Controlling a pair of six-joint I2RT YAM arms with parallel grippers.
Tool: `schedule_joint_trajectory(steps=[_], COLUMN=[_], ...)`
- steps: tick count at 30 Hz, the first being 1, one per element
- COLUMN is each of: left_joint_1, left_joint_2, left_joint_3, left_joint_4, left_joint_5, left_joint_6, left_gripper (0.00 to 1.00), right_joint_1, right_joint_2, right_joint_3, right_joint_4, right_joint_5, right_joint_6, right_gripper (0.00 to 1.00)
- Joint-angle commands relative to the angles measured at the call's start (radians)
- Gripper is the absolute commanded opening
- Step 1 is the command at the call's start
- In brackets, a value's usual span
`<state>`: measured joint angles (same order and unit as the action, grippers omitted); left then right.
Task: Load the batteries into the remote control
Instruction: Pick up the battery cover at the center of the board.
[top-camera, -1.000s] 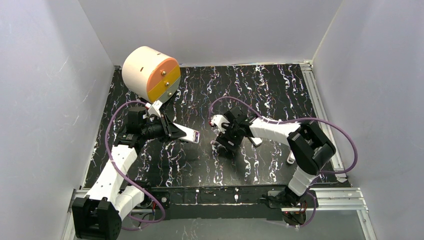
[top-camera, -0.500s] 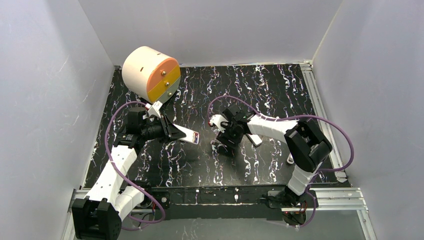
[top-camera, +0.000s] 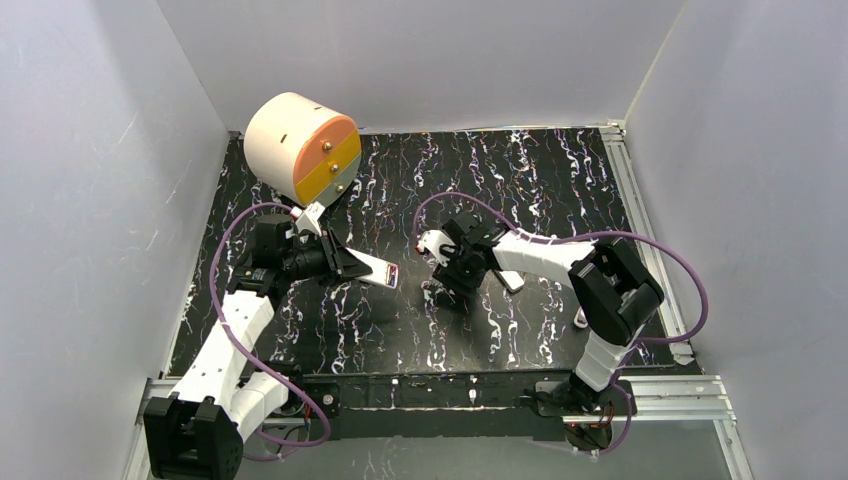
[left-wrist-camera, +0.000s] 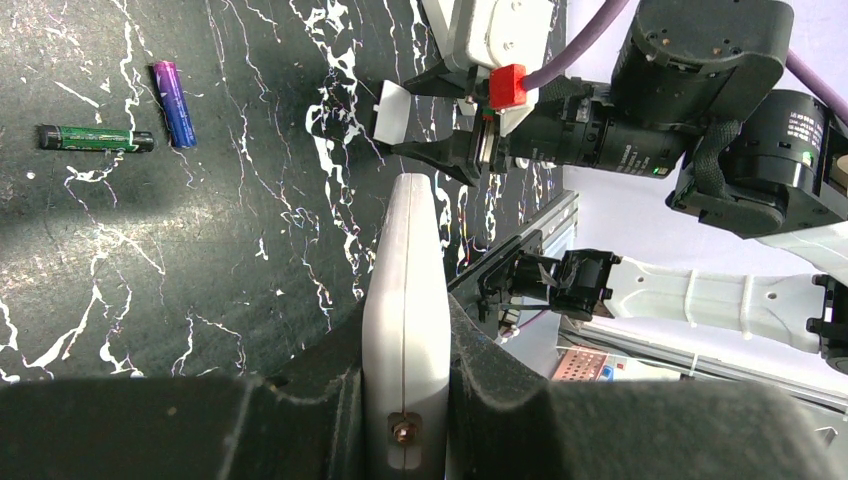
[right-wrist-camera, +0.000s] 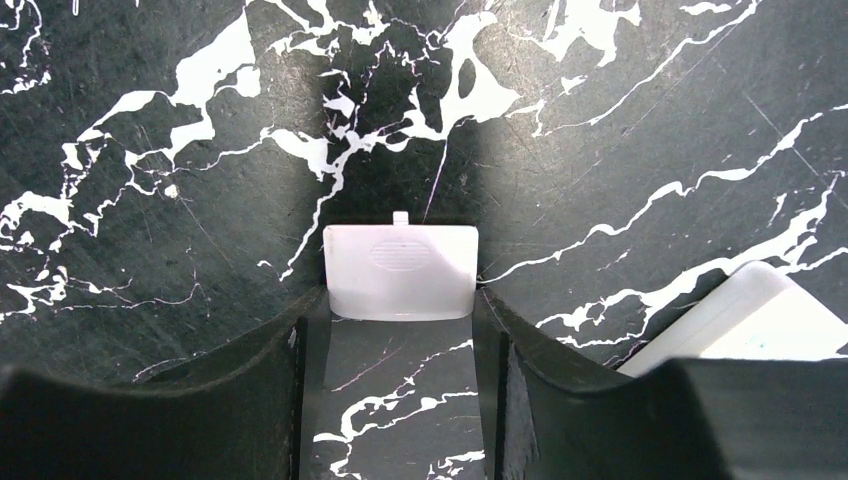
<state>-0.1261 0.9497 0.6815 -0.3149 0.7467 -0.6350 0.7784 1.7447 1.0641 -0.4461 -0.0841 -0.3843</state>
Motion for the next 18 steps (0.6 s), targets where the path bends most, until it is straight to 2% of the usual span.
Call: schedule_joint_trajectory(steps=[1, 5, 11, 18], left_joint_1=[0.006, 0.005, -0.011, -0.120], left_joint_2=[-0.013, 0.010, 0.055, 0.134], left_joint_3=[0.007, -0.027, -0.094, -0.141], left_joint_4=[0.009, 0.044, 0.123, 0.255], left_joint_5=[0.027, 0.059, 0.066, 0.048], left_joint_6=[0.005, -0.018, -0.063, -0.121], left_gripper=[0.00, 0.00, 0.00, 0.00], right_joint_1=[0.044, 0.068, 0.071, 0.092], right_joint_2=[0.000, -0.073, -0.219, -0.359], right_joint_3=[-0.018, -0.037, -0.068, -0.121], right_joint_4=[-0.020, 0.027, 0.083, 0.133], right_joint_5=[0.129, 0.148, 0.066, -0.017], right_joint_6=[0.016, 0.039, 0.075, 0.128], right_gripper=[0.46, 0.46, 0.45, 0.46])
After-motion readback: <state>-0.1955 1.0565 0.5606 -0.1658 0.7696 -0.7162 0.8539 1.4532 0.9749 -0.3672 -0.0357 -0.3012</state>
